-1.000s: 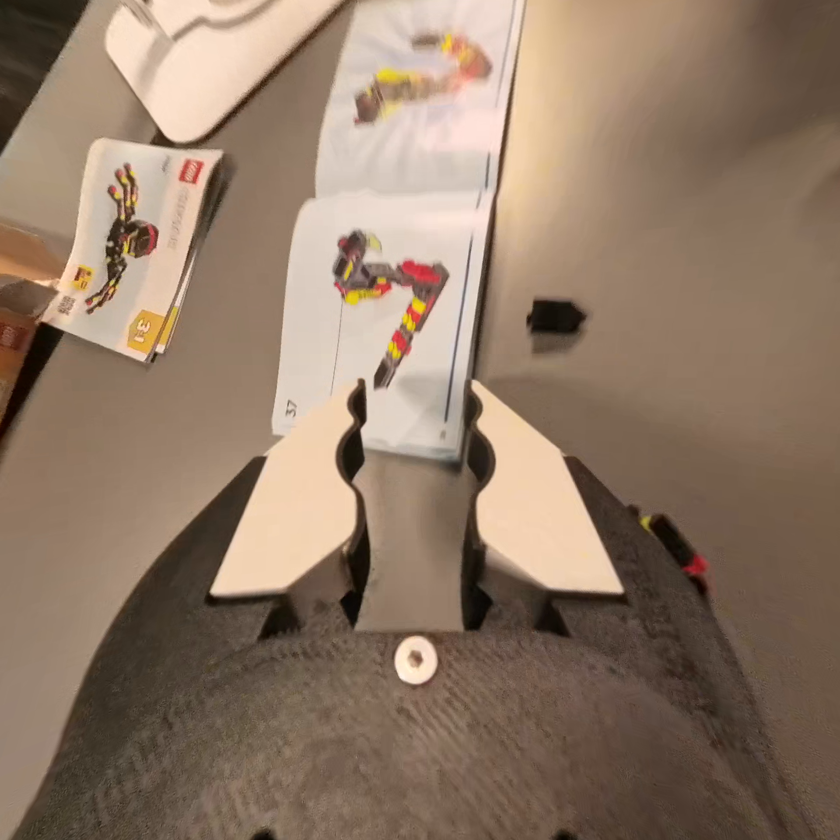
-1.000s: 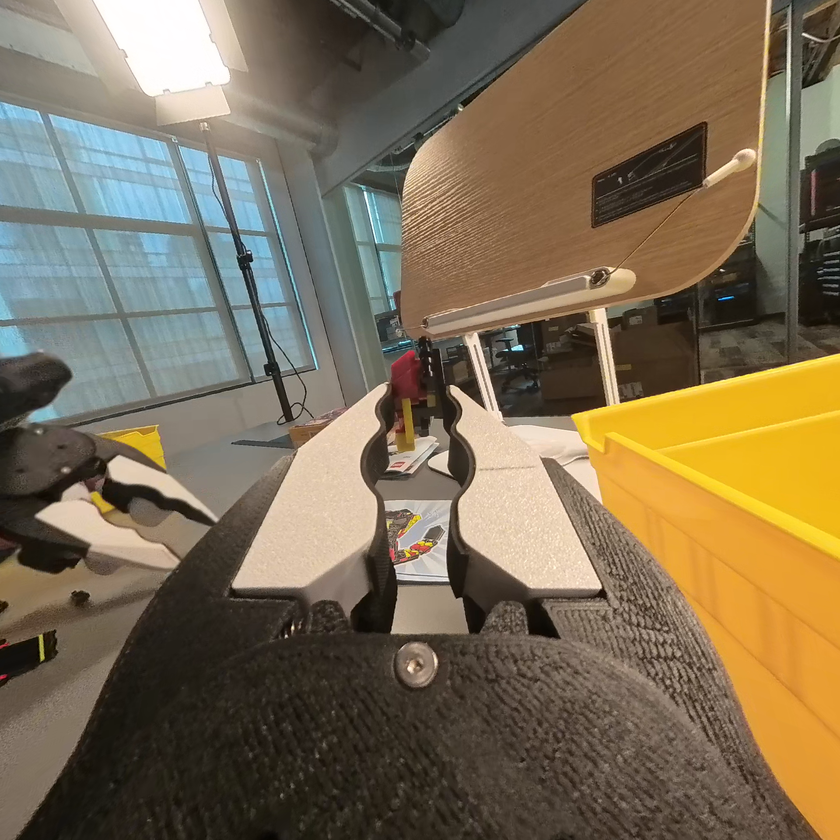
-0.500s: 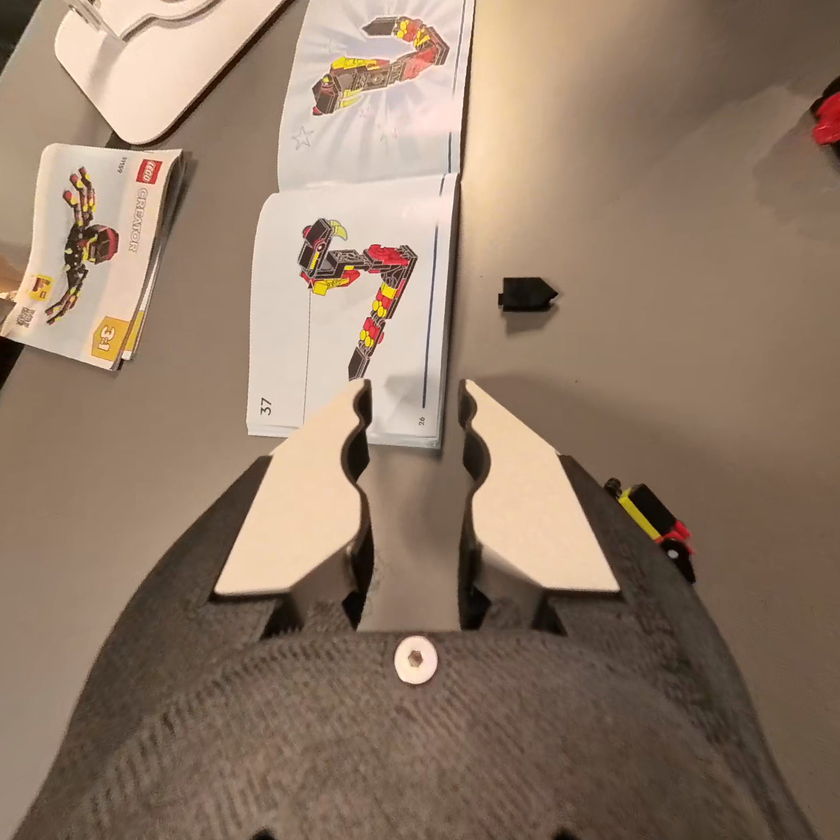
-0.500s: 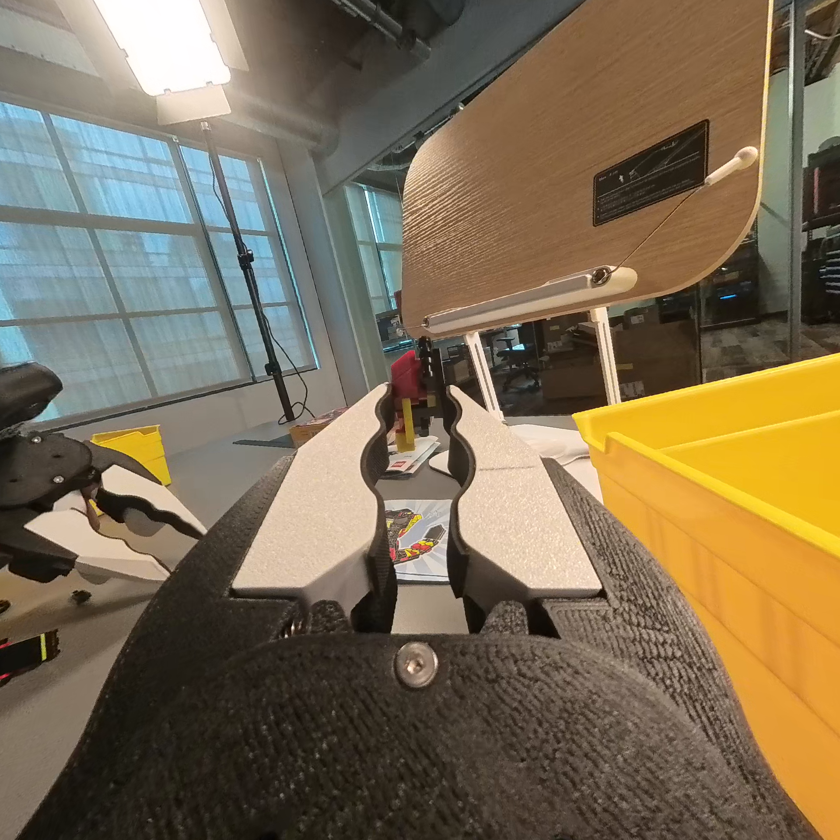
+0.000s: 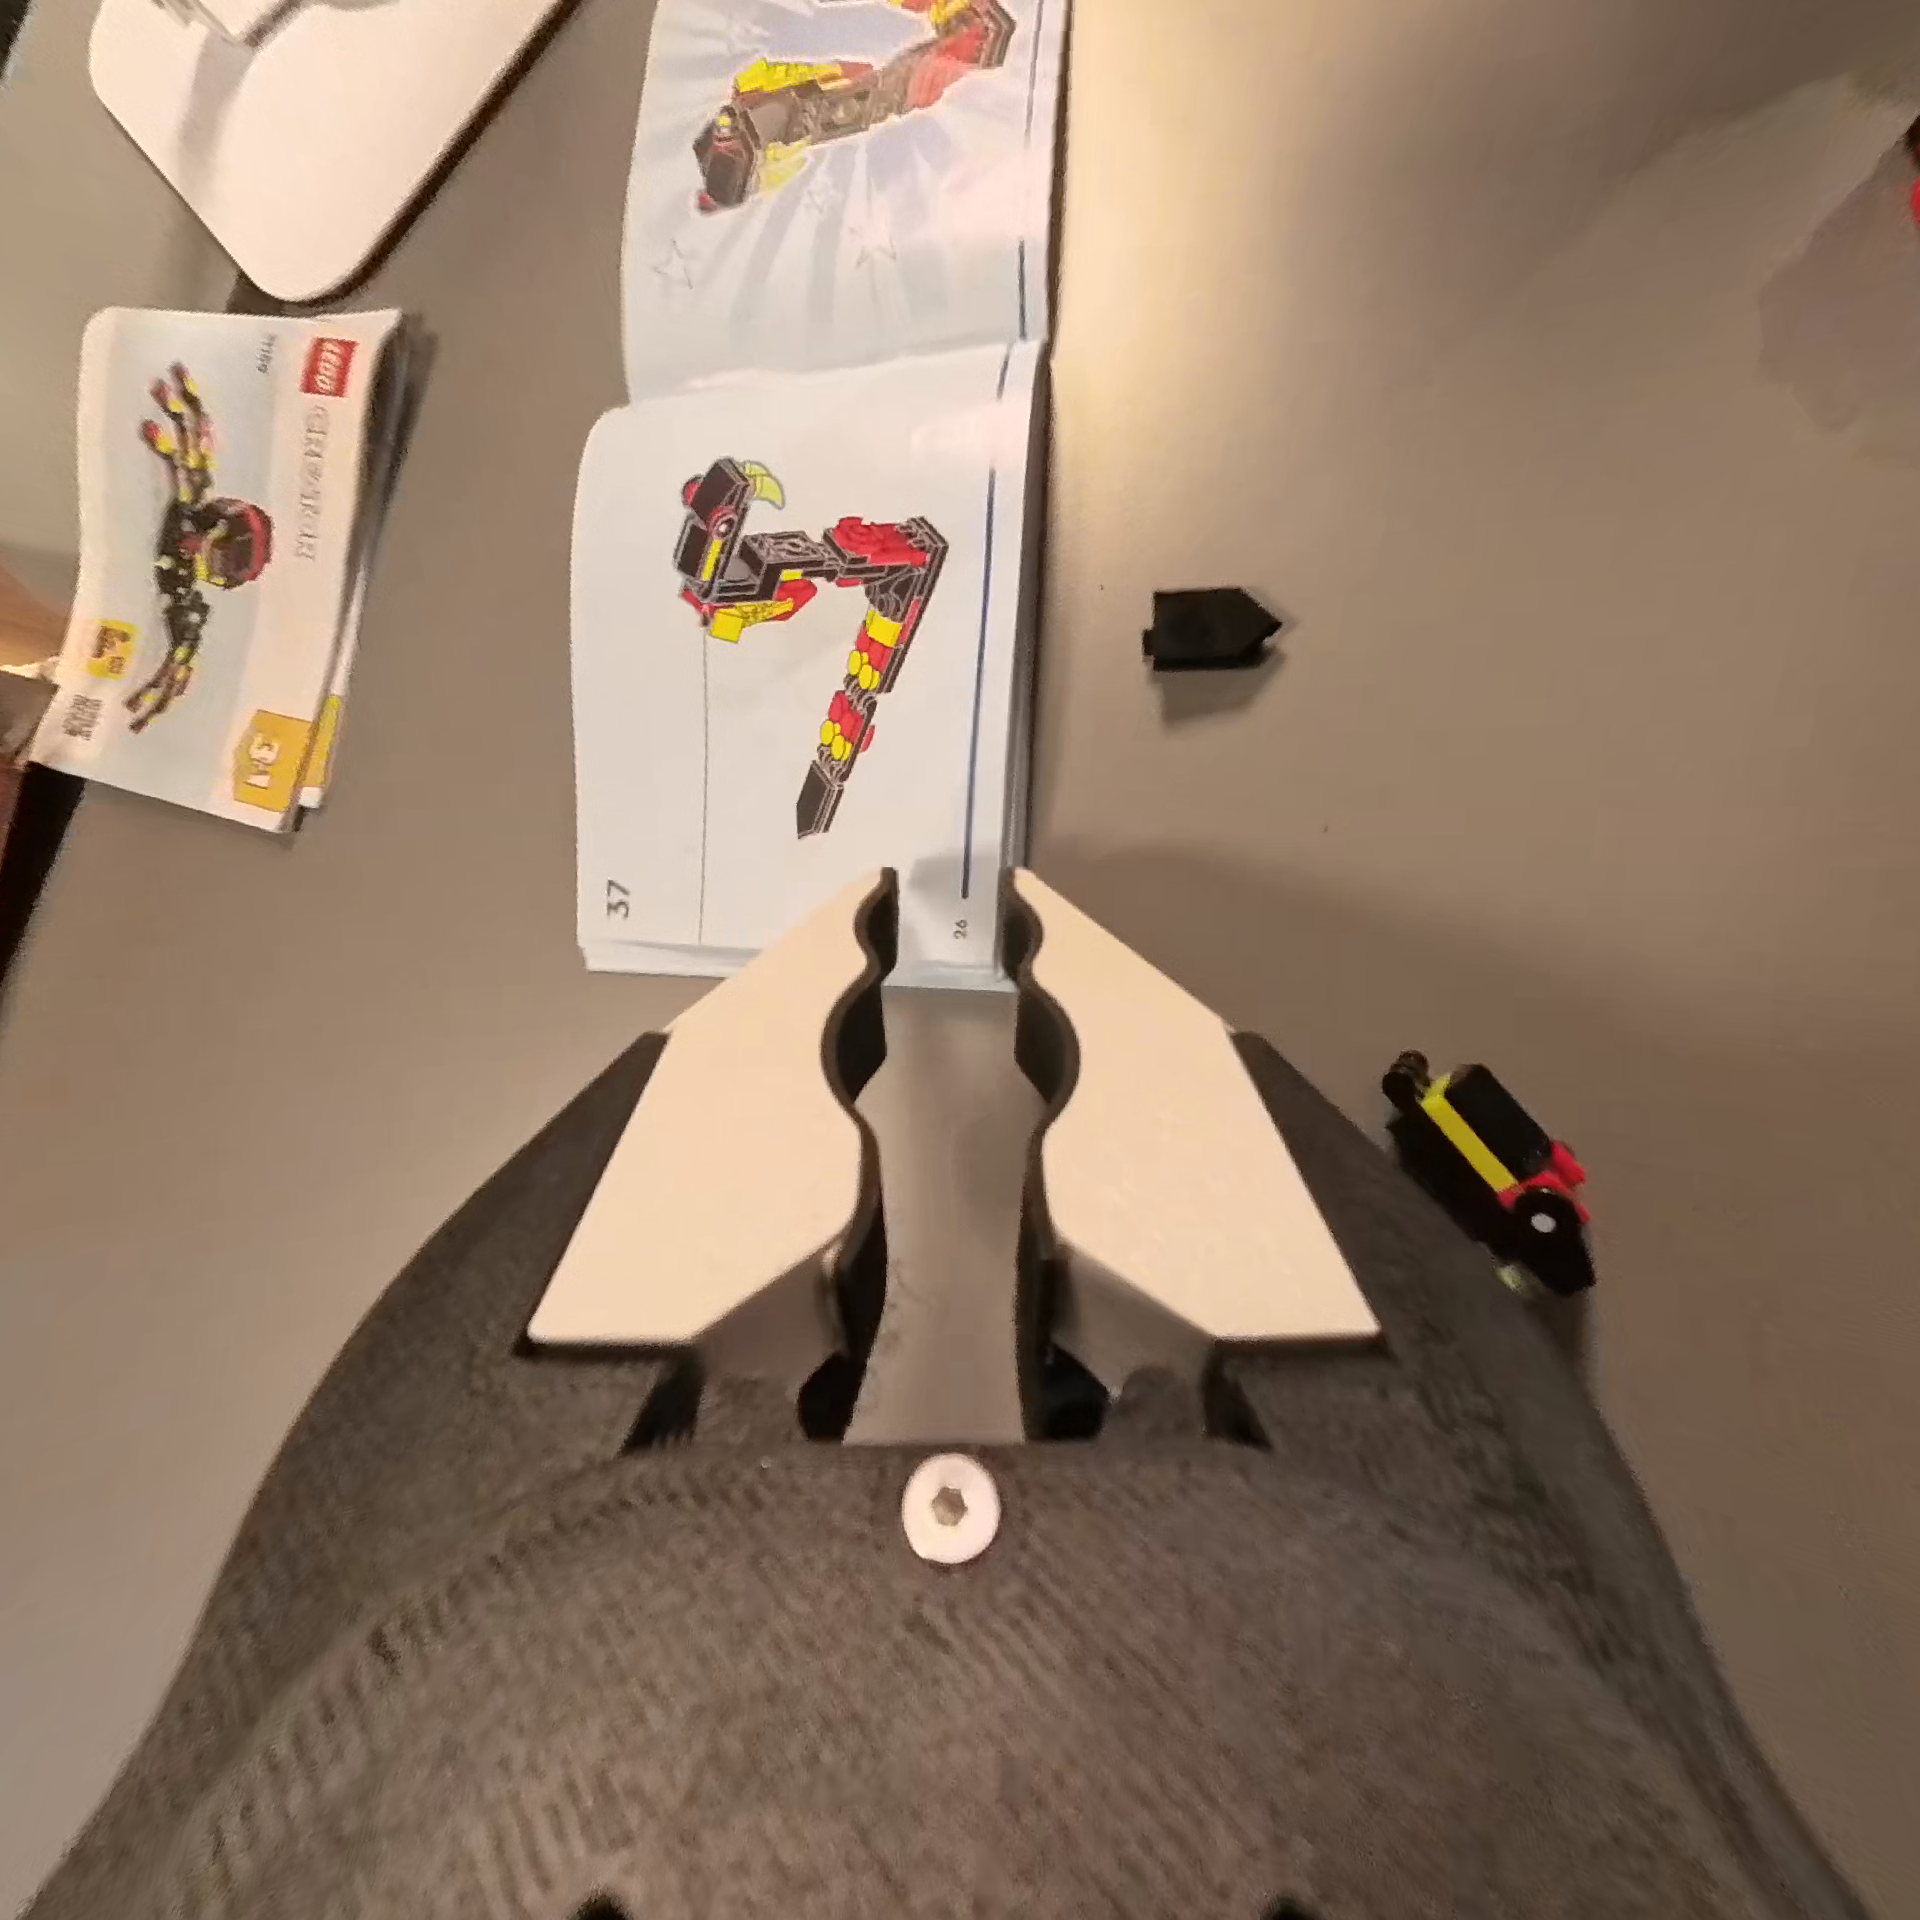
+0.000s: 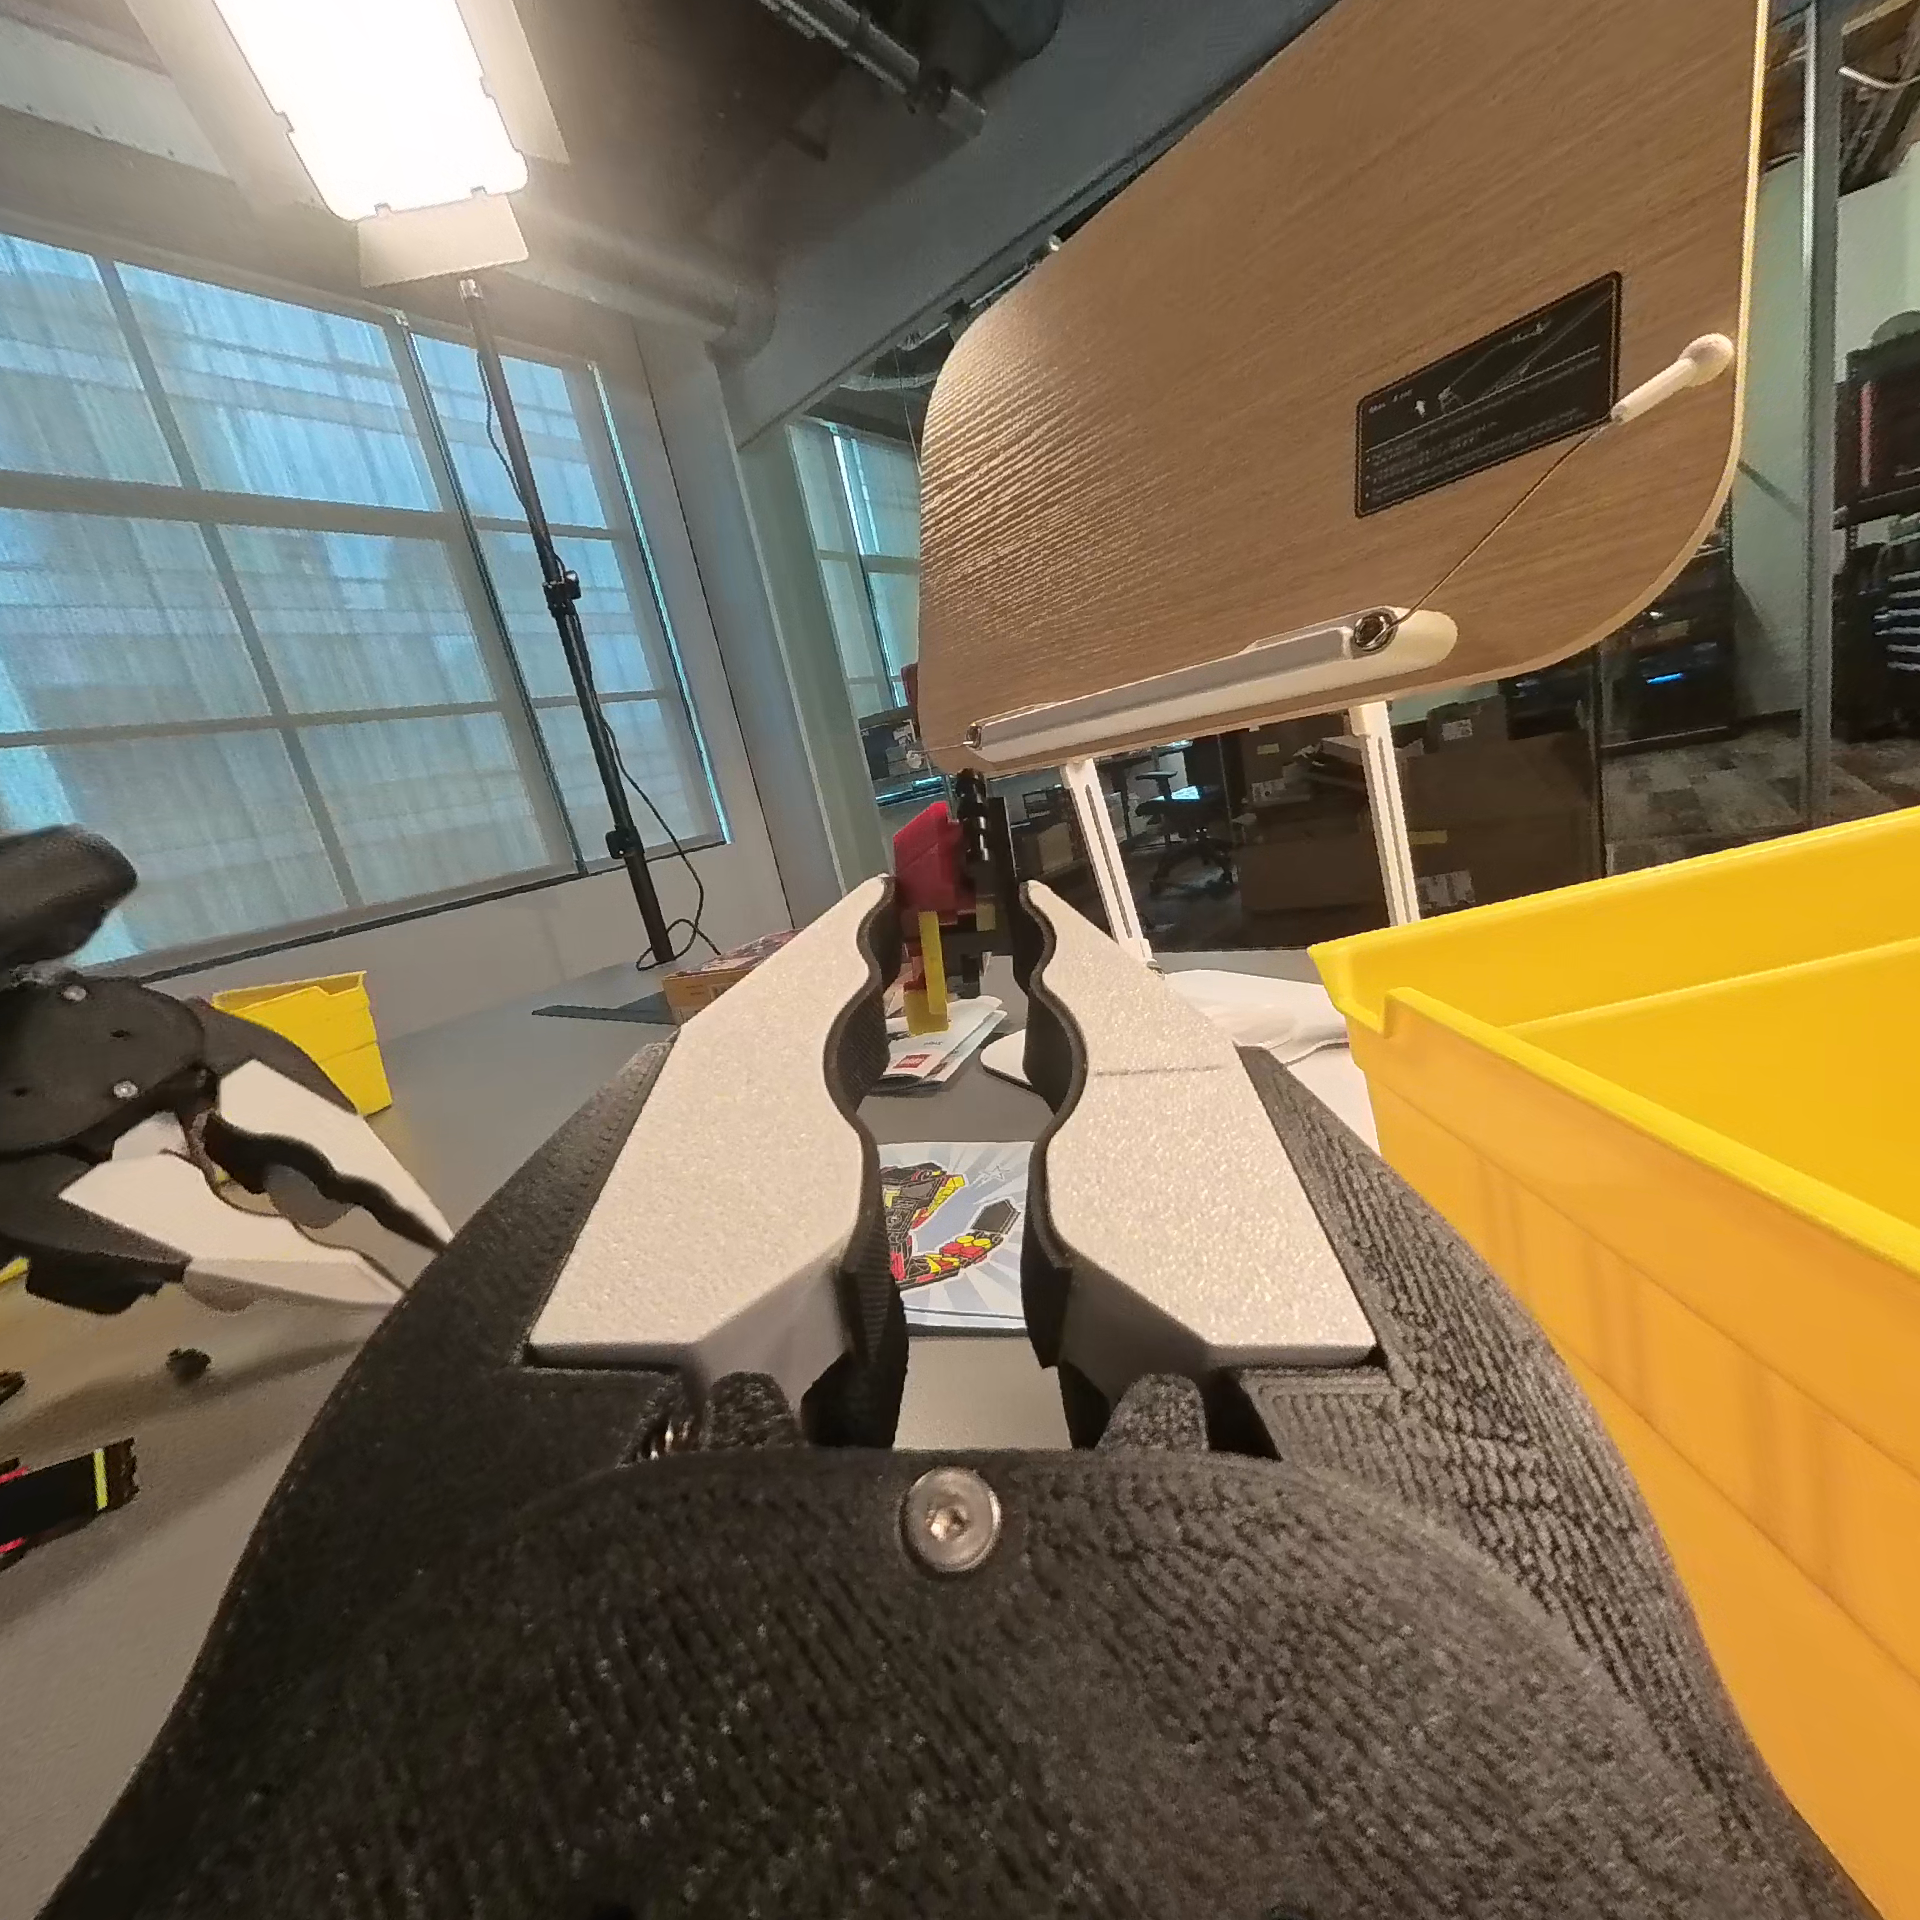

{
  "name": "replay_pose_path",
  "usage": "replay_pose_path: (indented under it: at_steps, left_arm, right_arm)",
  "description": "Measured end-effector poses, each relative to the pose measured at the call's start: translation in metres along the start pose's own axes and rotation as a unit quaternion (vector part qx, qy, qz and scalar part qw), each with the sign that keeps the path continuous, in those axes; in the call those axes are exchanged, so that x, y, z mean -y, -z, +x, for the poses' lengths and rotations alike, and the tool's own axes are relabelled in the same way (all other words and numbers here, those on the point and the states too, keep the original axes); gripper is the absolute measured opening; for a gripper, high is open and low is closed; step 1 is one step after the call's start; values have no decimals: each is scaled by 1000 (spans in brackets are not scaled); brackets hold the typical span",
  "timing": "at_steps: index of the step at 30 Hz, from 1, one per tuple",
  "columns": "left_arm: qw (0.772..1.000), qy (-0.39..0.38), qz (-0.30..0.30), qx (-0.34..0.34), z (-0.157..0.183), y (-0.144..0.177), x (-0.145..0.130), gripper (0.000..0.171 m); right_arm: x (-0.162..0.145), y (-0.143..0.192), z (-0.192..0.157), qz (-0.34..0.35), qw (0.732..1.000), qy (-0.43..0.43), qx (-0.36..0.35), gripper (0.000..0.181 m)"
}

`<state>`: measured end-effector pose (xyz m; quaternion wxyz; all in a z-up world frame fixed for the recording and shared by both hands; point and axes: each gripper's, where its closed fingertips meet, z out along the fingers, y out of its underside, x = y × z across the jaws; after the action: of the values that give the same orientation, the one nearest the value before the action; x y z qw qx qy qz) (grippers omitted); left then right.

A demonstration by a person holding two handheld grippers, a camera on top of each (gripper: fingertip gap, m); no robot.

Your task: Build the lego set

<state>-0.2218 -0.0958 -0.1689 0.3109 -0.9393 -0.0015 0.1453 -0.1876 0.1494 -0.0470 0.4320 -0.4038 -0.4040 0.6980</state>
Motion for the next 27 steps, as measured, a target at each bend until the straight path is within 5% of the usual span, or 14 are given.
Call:
replay_pose_path:
  at_steps: [4,10,13,16,21,27]
  left_arm:
    - [997,42,62,-5,14,7,30,31]
    - [975,54,163,-142,116,7,90,59]
    - [962,1,198,-189,151,12,106,61]
    - [926,-149,253,-236,190,25,111,51]
    - [914,-208,212,-278,208,10,106,55]
    - [909,-222,157,-316,210,-6,108,40]
  right_arm:
    - [0,0,0,0,1000,1,0,19]
    - [0,0,0,1,1000,1,0,19]
    - [0,0,0,1,1000,0,0,19]
    - [0,0,0,1,1000,-1,0,19]
    - [0,0,0,1,1000,-1,1,19]
    - [0,0,0,1,1000,-2,1,19]
